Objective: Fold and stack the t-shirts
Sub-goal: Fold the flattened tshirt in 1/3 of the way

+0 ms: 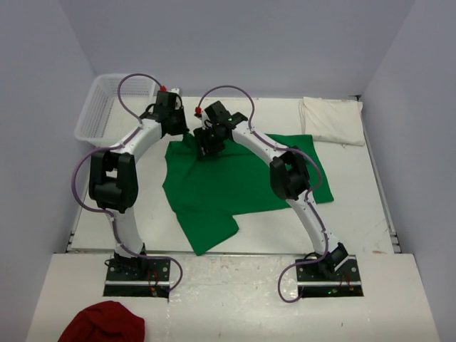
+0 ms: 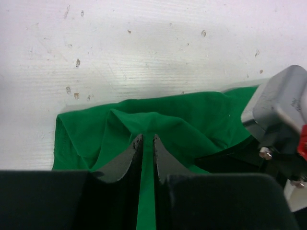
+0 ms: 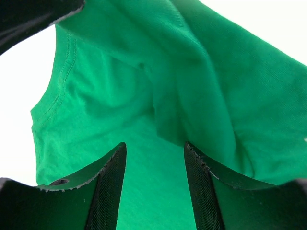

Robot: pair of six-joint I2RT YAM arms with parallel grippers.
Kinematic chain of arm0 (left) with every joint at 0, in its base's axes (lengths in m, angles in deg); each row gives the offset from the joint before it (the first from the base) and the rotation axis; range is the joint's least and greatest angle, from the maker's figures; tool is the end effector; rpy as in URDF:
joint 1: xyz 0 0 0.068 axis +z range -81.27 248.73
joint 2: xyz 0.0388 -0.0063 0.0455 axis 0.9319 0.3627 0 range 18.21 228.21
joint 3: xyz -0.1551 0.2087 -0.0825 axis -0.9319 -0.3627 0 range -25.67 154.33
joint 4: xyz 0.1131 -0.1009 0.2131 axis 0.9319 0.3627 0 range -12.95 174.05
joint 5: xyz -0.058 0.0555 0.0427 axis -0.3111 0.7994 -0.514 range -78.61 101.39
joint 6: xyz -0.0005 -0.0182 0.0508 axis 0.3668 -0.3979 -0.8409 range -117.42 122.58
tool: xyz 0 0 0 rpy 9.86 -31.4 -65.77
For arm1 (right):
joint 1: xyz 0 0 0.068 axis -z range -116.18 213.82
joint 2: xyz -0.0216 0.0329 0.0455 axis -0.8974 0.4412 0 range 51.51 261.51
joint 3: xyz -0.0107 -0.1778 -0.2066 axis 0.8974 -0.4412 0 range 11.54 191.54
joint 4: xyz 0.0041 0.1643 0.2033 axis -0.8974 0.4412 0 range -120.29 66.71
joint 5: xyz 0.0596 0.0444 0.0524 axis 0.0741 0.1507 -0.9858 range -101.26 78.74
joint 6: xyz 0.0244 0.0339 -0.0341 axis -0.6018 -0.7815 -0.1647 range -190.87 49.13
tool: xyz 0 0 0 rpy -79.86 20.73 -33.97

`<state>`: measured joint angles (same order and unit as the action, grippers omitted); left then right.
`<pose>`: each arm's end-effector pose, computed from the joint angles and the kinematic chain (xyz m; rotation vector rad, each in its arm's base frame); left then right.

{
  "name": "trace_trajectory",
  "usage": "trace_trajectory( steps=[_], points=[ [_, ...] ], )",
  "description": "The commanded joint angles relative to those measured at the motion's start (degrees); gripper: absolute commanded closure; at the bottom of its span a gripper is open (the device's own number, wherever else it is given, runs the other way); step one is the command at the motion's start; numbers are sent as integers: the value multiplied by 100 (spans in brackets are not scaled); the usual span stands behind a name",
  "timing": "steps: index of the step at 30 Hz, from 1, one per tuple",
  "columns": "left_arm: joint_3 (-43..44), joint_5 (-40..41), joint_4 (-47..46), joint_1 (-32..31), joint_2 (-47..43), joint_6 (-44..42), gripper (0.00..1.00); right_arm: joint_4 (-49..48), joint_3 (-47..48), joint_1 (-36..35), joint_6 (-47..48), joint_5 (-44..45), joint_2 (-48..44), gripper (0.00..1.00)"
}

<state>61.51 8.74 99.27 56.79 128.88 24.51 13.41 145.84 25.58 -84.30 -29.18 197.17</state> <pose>0.4284 -0.0924 0.2393 -0.1859 2.3866 -0.3369 0.4266 0.3500 0.1845 -0.6927 2.5415 0.7342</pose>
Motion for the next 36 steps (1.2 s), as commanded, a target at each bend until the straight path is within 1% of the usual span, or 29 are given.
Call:
trace_trajectory(
  steps=[1,4,10,12,14,18,20,23,25,28,31,32,34,36],
  points=[
    [186,-200,-24,52,-54,4,85,-46,369,-61,34,-274,128,47],
    [72,-367,-103,52,-72,74,85,15,491,-52,42,-283,234,46],
    [-271,-385,-314,52,-239,83,85,51,518,-52,42,-292,304,50],
    [-306,-446,-323,43,-265,66,85,86,501,-43,-1,-239,296,52],
    [-359,-446,-358,52,-327,83,85,103,492,-35,-19,-195,278,52],
    [-640,-499,-517,52,-555,127,85,358,676,-34,-2,-99,366,54],
    [-684,-420,-499,52,-599,101,85,332,536,-35,33,-55,287,55],
    [-676,-289,-421,52,-661,101,82,419,535,-35,60,146,287,61],
    [-632,-165,-341,43,-705,118,80,490,553,-17,69,156,287,67],
    [-579,-165,-341,43,-731,118,79,534,527,1,7,200,269,68],
    [-544,-270,-349,52,-723,136,78,604,518,-8,-54,227,269,68],
    [-535,-297,-350,52,-714,144,78,613,510,-8,-54,218,261,63],
    [-561,-455,-419,52,-705,197,77,674,509,-8,-72,227,252,58],
    [-579,-578,-438,52,-687,223,76,762,579,-8,-54,218,295,56]
  ],
)
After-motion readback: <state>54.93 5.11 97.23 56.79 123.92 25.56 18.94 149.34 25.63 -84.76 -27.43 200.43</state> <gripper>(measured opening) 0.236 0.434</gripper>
